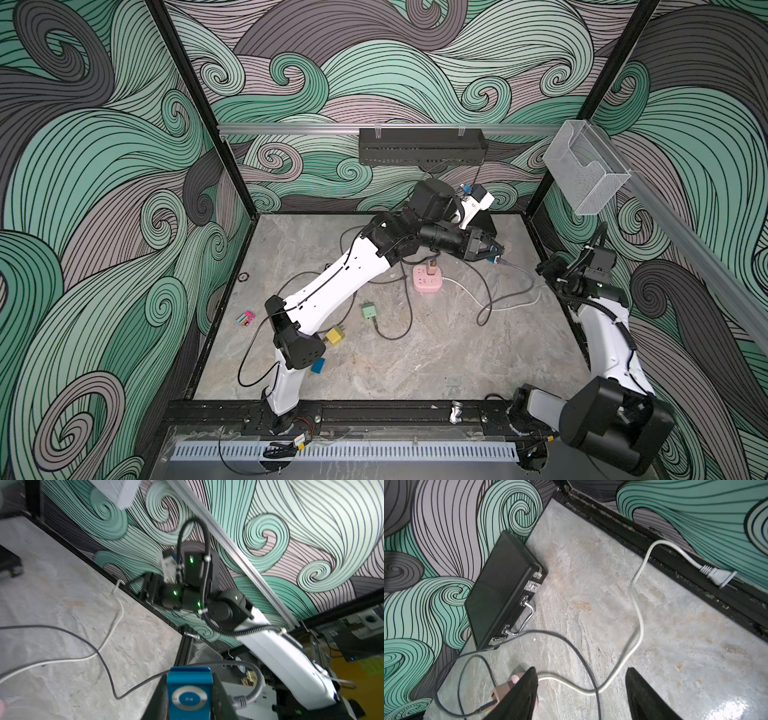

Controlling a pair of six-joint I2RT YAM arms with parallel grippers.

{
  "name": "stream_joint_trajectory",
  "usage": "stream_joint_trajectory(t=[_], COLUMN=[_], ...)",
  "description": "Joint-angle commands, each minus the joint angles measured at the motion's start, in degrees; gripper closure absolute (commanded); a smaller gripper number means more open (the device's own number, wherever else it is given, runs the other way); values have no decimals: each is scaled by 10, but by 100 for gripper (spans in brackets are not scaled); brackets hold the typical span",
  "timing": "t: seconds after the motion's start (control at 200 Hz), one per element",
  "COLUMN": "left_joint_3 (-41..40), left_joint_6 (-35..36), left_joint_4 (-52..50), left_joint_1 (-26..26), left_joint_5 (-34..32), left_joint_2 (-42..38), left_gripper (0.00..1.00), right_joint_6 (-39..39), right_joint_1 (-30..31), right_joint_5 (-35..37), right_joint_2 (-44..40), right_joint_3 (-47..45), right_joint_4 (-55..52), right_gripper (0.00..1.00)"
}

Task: Charge mp3
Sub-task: Place the MP3 player at the center of the board.

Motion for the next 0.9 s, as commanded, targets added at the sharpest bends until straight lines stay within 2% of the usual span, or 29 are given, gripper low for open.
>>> stream_joint_trajectory(t=[0.0, 0.12, 0.19, 0.396, 0.471, 0.646, 0.761, 0.896], left_joint_3=[-55, -191, -241, -281, -293, -265, -220, -148], left_joint_6=[-9, -18, -12, 9, 9, 4, -27, -47], left_joint_4=[-29, -1, -9, -69, -80, -94, -113, -95], left_joint_1=[4, 4, 4, 2, 2, 2, 4, 5], left_joint_5=[81, 55, 34, -2, -35, -106, -206, -227], left_joint_2=[28, 35, 48, 130, 142, 174, 202, 231], left_gripper=[89, 89, 89, 89, 89, 88, 88, 87], right_joint_6=[-29, -45, -43, -58, -65, -68, -71, -73], right_joint_1=[-33, -38, -36, -21, -13, 1, 15, 28], right_joint_5=[-48, -74, -85, -85, -80, -68, -59, -44], right_joint_2=[37, 68, 72, 75, 74, 71, 76, 77], right_joint_3=[57, 86, 83, 82, 87, 91, 95, 101], right_joint_4=[-28, -46, -39, -42, -46, -48, -49, -49], right_gripper=[33, 34, 34, 34, 34, 33, 33, 33])
